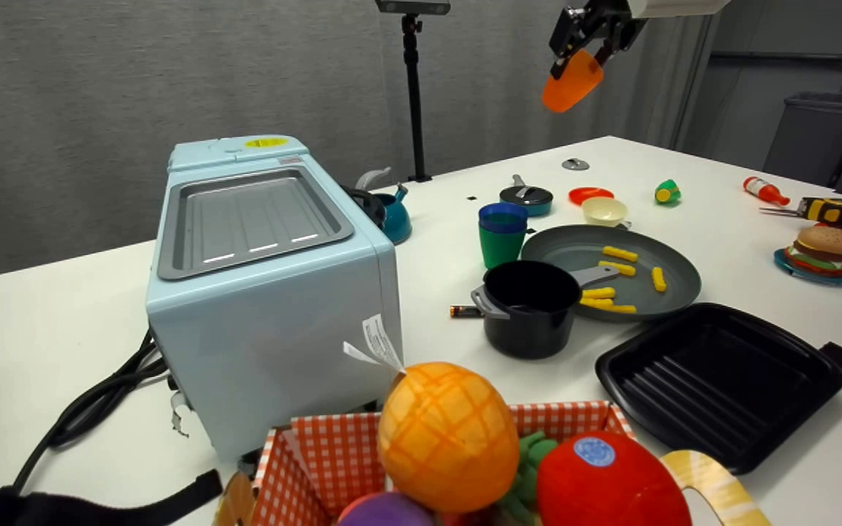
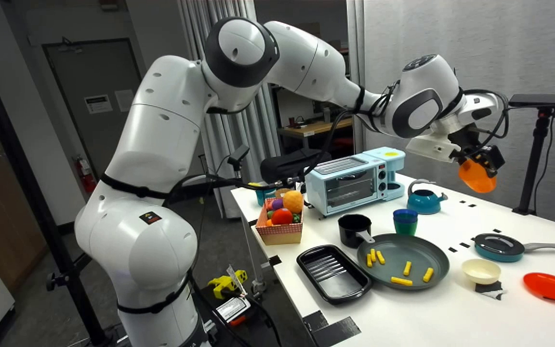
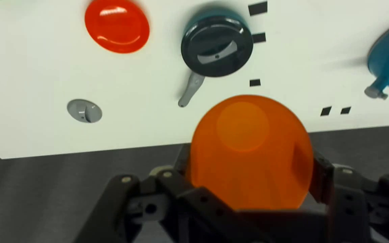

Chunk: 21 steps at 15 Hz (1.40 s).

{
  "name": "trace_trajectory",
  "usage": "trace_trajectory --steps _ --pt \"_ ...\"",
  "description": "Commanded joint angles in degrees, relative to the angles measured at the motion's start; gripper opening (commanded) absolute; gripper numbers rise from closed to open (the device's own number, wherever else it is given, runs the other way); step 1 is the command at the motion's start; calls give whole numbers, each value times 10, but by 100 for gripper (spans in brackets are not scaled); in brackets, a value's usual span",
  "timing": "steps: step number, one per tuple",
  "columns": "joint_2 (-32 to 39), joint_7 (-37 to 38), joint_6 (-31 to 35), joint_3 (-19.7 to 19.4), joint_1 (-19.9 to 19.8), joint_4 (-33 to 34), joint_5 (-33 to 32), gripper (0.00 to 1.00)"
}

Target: Put the yellow thing in the orange cup then put pour its contents on the plate

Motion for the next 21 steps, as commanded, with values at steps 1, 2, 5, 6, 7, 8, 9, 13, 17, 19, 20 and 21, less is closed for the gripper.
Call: trace_trajectory --steps 1,2,5,6,7,8,9,13,17,19,20,21 --pt "-13 84 -91 101 -87 37 -133 52" --pt "-13 95 -115 130 -111 42 -154 52" --pt "-7 105 -171 193 -169 49 -178 52" --pt "-3 103 -187 209 -187 51 -179 52" --pt "-1 103 -200 220 -200 50 -181 52" --pt "1 102 -214 230 -213 49 -180 52" --pt "1 101 -226 239 -224 46 -179 52" --pt "-1 100 -257 257 -253 27 -176 52" --pt "-3 103 -251 259 -267 1 -177 52" --pt "-2 104 -237 258 -274 -12 -174 52" --pt "0 106 -232 256 -278 -17 -173 52" --pt "1 108 -230 254 -281 -21 -173 52"
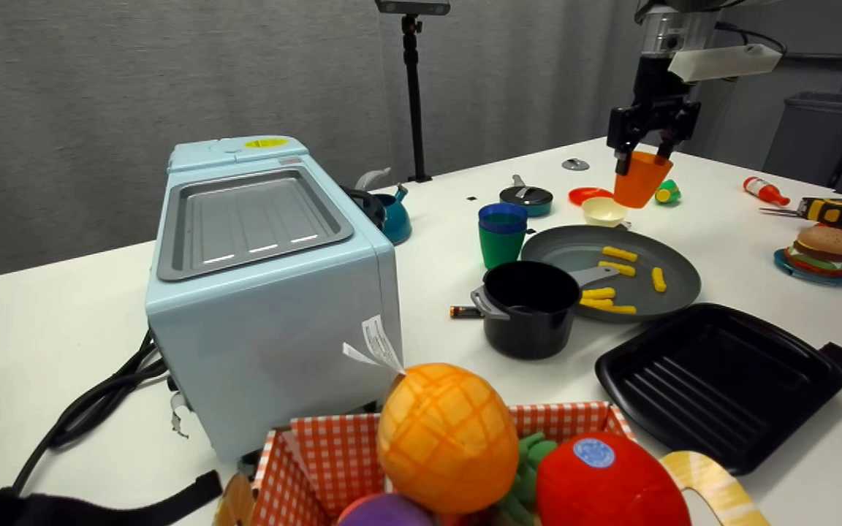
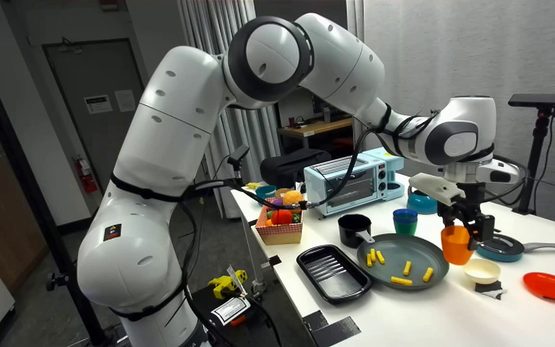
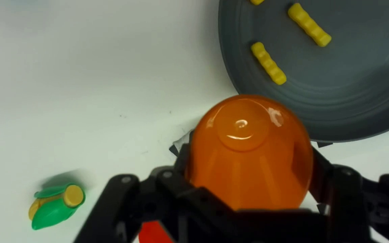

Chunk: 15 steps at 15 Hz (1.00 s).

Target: Put the yellow thing in the orange cup then put pour its contents on the plate

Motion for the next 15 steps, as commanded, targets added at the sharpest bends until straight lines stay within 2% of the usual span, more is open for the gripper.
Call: trace_trajectory --steps 1,8,15 --pt "-2 19 16 6 -23 -19 -9 52" --pt "31 29 67 0 -46 -10 -8 52" --pt "81 36 91 1 -43 11 -11 52"
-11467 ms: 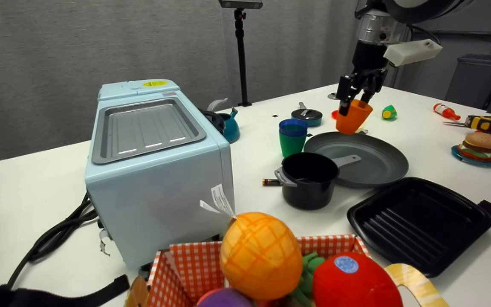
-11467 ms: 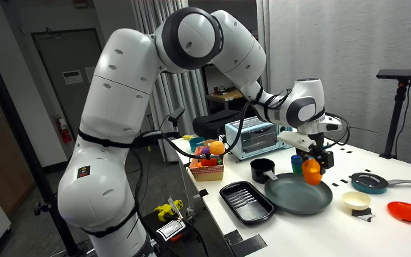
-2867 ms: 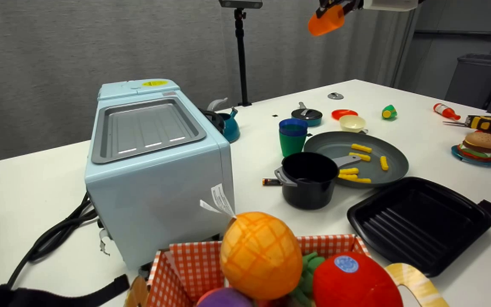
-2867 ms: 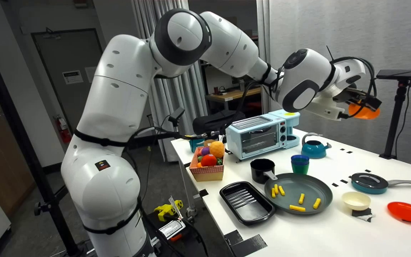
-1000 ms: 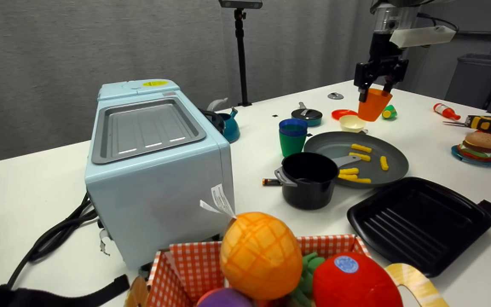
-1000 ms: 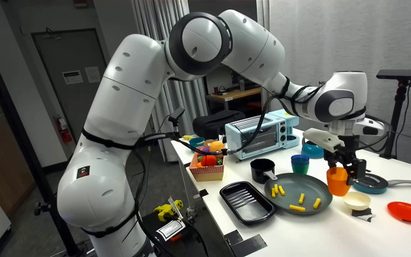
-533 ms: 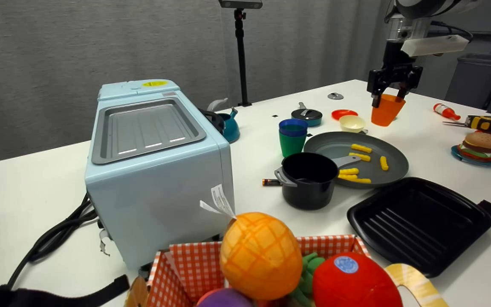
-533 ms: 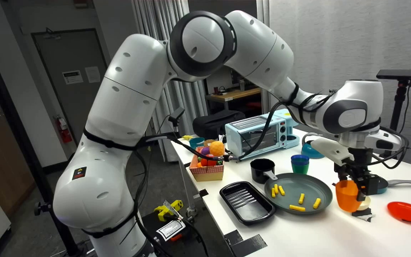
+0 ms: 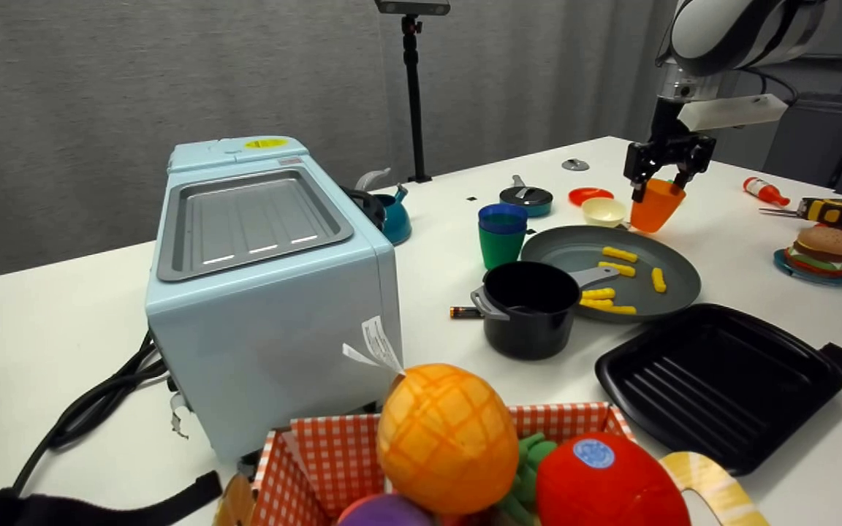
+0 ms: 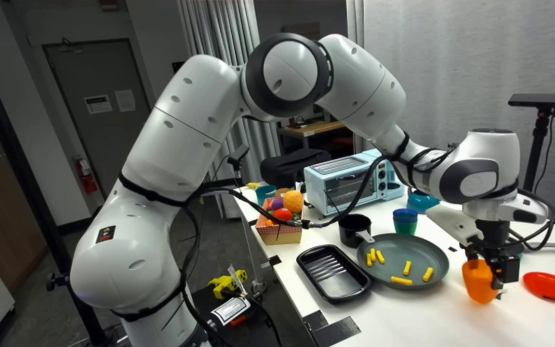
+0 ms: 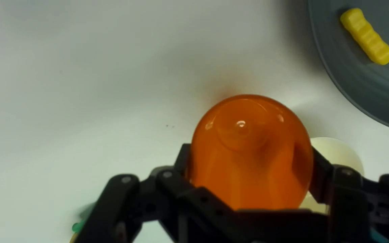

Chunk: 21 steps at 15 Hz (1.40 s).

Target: Put the yellow thing in the orange cup then put pour its contents on the plate

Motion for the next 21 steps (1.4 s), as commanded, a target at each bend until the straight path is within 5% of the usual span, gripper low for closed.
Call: trace_trajectory --steps 1,5,6,8,21 --pt "26 18 4 5 -2 24 -11 52" --pt "33 20 1 6 0 29 -9 52" --pt "32 20 1 7 0 30 -8 94" --pt "32 21 2 9 1 30 -7 100" --pt "-46 -1 83 48 20 -3 -4 100"
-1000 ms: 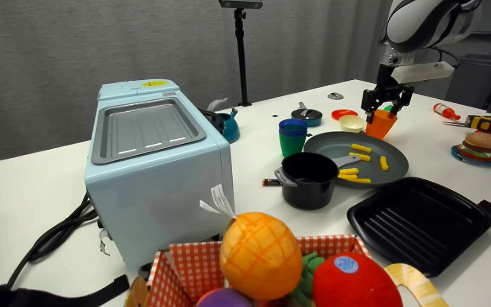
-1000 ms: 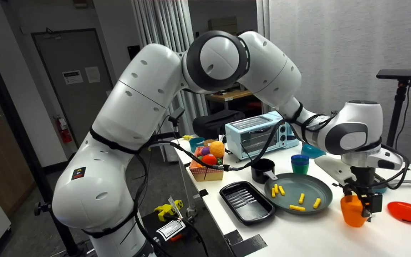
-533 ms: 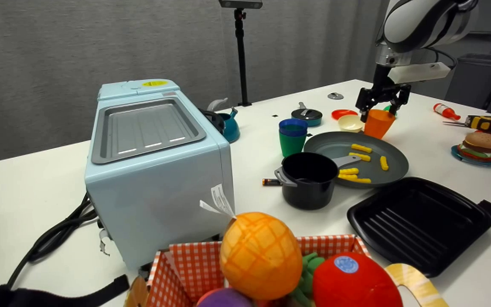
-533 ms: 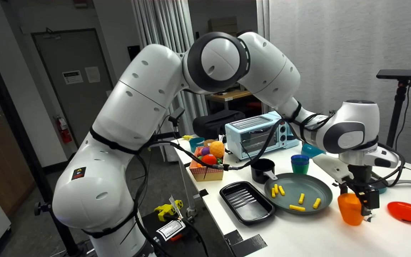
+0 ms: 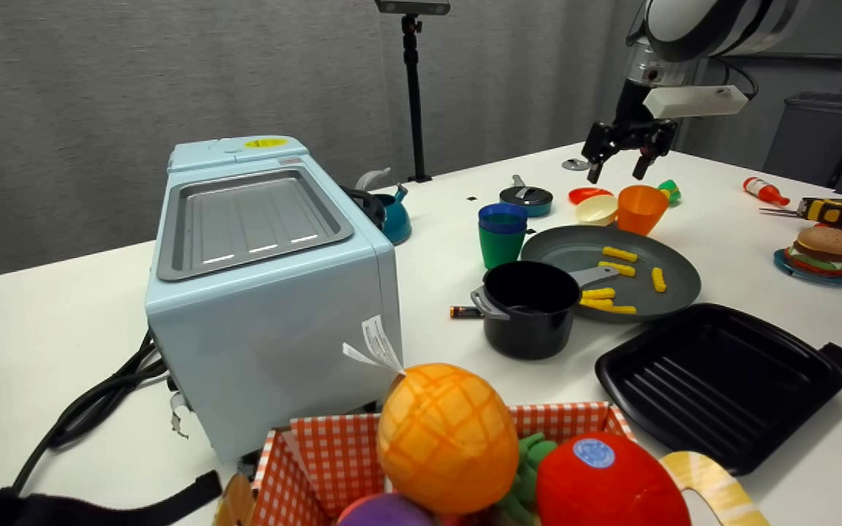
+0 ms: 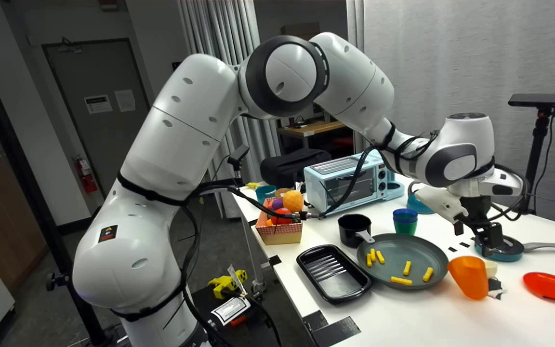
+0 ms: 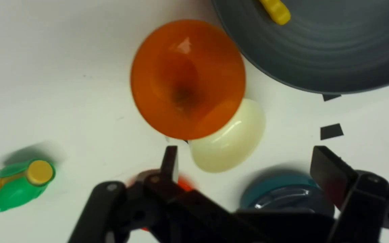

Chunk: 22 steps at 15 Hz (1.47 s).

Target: Put the yellow thing in the orange cup then put pour its contents on the plate

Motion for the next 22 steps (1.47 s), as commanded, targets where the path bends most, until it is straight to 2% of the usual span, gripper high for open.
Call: trace_trajectory --steps 1,10,22 --pt "-44 -9 38 12 7 -26 -3 100" --pt "-103 -56 53 51 7 -57 4 100" --pt "-167 -169 37 112 3 -158 17 100"
